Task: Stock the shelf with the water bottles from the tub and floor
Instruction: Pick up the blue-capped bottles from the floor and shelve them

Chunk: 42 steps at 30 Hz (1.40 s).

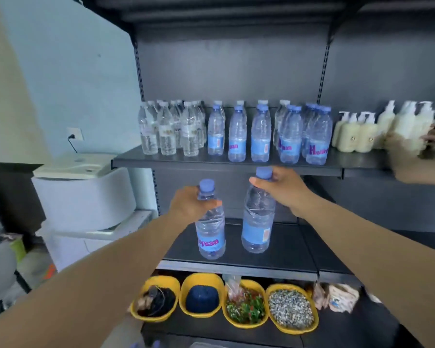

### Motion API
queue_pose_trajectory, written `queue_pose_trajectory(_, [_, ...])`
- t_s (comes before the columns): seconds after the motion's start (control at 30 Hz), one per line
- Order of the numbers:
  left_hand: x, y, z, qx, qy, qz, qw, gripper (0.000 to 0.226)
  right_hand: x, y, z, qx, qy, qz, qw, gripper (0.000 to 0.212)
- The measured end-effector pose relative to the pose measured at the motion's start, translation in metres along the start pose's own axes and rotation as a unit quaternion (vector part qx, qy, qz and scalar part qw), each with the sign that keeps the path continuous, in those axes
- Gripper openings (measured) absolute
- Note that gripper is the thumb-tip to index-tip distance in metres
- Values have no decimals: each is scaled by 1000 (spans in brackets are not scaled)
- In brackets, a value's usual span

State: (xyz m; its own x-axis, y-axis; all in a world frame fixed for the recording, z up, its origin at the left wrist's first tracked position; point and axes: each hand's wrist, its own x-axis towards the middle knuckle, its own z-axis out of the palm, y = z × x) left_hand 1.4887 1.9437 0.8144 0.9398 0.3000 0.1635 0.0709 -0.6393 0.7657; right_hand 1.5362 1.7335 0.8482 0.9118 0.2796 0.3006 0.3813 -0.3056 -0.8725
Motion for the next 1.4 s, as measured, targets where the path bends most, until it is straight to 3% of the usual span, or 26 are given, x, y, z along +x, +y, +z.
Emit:
queue_pose_trajectory(0.27, [58,31,-105,-17,87,25,996,36,77,-87,29,10,34,-42,998,32])
queue_pose_trajectory(0.53, [167,34,-139,-28,113,64,991,44,187,-106,61,33,65,-66,995,35])
queue_pose_trajectory(0.93, [337,13,-119,-18,54,82,995,42,339,-52,104,-59,132,-18,989,29])
queue_pose_trajectory(1.07, [359,0,-110,-14,18,81,996,42,356,-36,114,-65,140,11,988,18])
queue_pose_trajectory(1.2, [367,-3,-108,-24,12,86,996,49,366,-35,117,-60,153,29,986,32])
queue_pose_trajectory(1.4, [371,-2,-111,-52,-24,96,994,48,372,-37,125,-54,180,40,981,31])
